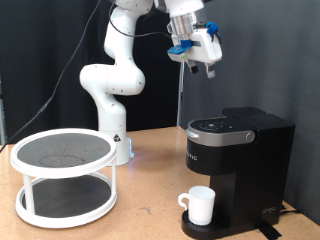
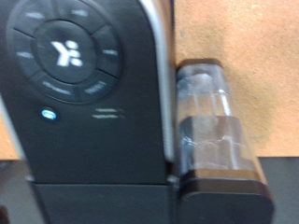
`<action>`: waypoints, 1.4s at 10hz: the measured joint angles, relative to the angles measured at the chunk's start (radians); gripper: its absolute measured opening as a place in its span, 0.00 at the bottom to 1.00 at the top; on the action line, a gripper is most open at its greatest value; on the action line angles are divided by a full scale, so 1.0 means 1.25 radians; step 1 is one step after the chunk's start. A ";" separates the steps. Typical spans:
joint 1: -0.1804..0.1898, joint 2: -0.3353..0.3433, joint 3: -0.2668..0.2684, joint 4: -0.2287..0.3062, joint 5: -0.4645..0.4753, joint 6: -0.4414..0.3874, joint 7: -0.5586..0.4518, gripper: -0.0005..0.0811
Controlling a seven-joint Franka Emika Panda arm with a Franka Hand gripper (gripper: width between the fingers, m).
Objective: Make a cup of coffee with the keurig machine
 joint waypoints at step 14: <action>-0.043 0.346 0.135 0.189 -0.282 -0.003 0.109 0.80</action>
